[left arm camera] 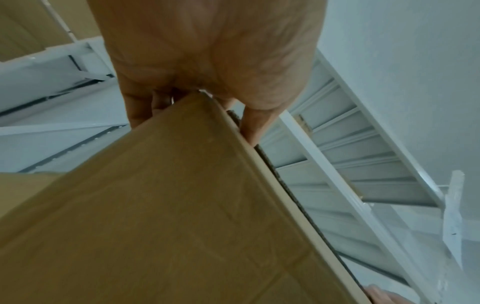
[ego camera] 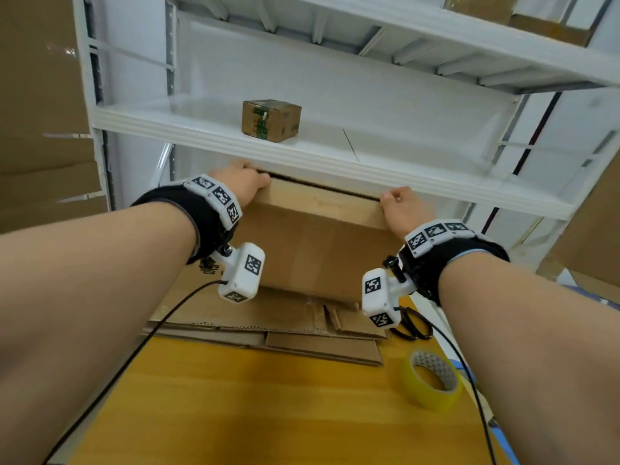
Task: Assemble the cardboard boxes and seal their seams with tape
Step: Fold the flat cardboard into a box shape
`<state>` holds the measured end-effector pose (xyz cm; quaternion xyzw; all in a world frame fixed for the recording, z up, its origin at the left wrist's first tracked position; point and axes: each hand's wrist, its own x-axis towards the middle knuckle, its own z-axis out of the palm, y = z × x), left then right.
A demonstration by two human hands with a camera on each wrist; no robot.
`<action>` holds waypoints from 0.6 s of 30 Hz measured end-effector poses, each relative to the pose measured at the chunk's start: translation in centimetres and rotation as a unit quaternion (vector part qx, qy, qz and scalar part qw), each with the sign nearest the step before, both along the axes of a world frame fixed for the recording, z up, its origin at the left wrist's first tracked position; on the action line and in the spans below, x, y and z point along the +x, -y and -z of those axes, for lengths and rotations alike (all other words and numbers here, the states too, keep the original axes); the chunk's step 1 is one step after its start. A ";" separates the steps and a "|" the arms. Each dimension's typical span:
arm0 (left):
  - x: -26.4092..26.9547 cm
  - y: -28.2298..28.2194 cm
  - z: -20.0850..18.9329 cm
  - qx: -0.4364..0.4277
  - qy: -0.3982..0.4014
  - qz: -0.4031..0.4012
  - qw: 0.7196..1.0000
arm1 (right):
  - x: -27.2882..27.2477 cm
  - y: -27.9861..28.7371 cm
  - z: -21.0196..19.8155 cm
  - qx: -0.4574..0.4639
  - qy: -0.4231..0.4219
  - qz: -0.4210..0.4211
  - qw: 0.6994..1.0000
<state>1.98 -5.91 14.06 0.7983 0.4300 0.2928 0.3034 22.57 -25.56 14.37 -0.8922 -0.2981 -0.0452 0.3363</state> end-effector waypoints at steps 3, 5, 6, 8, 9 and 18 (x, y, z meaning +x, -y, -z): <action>0.5 0.0 2.4 -0.041 -0.001 -0.021 0.999 | 0.6 -0.7 2.2 0.001 -0.016 -0.004 1.000; 0.9 0.2 3.0 -0.048 0.016 -0.019 0.999 | 1.0 -1.4 2.5 0.011 -0.022 -0.001 1.000; 1.1 0.3 2.9 -0.047 0.012 -0.011 0.999 | 0.9 -1.5 2.4 0.007 -0.028 -0.006 1.000; 1.5 0.1 2.4 -0.031 -0.011 -0.004 0.999 | 1.0 -2.1 1.9 0.001 -0.033 -0.025 0.999; 1.6 -0.2 2.0 -0.011 -0.028 0.001 1.000 | 0.8 -2.3 1.5 -0.004 -0.035 -0.032 0.999; 2.4 -1.8 1.5 0.067 -0.156 0.021 0.985 | 0.4 -3.4 0.4 -0.042 -0.027 -0.013 0.999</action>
